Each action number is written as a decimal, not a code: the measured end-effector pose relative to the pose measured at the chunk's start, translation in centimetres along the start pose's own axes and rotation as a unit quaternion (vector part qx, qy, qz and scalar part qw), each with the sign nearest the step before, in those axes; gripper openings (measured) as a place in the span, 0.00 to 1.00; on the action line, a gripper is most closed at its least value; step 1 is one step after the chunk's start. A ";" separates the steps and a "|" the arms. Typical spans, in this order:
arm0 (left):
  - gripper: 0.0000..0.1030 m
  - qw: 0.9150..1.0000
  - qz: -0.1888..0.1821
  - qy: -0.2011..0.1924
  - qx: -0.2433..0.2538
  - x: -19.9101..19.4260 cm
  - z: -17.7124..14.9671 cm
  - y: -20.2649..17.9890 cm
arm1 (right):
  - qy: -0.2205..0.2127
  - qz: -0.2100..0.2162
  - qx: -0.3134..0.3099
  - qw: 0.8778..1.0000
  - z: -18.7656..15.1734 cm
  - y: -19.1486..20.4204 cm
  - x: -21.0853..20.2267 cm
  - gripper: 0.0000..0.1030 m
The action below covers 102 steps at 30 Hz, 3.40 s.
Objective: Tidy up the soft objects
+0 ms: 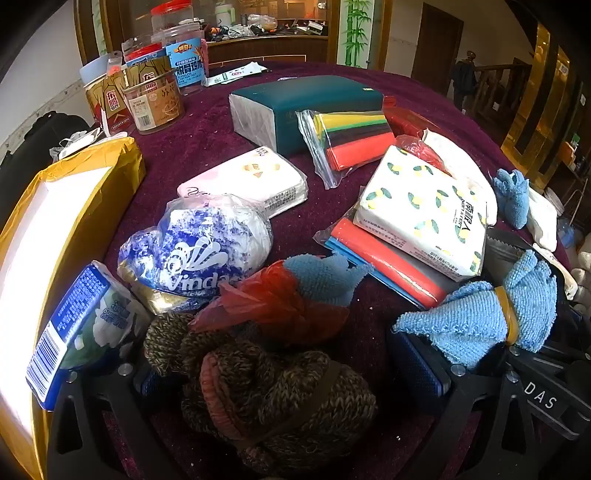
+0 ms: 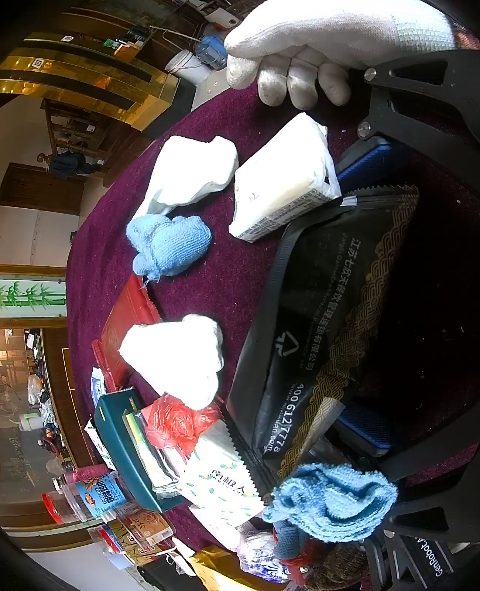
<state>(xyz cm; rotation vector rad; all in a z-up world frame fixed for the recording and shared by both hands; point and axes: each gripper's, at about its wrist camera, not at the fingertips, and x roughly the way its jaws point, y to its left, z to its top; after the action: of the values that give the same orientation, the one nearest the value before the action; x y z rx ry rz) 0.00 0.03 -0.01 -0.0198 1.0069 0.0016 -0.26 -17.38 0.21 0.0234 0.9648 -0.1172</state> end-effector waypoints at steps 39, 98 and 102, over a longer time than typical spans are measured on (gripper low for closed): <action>0.99 0.997 0.021 -0.007 0.079 -3.5 -4.5 -0.1 | 0.060 0.024 -0.038 0.997 0.8 0.0 0.4 1.00; 0.60 0.998 -0.006 -0.010 0.067 -2.9 -2.6 8.0 | -0.093 0.106 0.105 0.984 -1.6 -4.1 -4.9 1.00; 0.70 0.997 0.014 -0.013 0.068 -2.5 -2.9 7.3 | -0.090 0.107 0.105 0.985 -1.6 -4.0 -4.7 1.00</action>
<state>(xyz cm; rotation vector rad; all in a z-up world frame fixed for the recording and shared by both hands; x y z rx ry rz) -3.88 7.29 0.48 0.1192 0.9793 -0.0414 -4.67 -20.85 3.27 0.3055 0.7613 -0.0222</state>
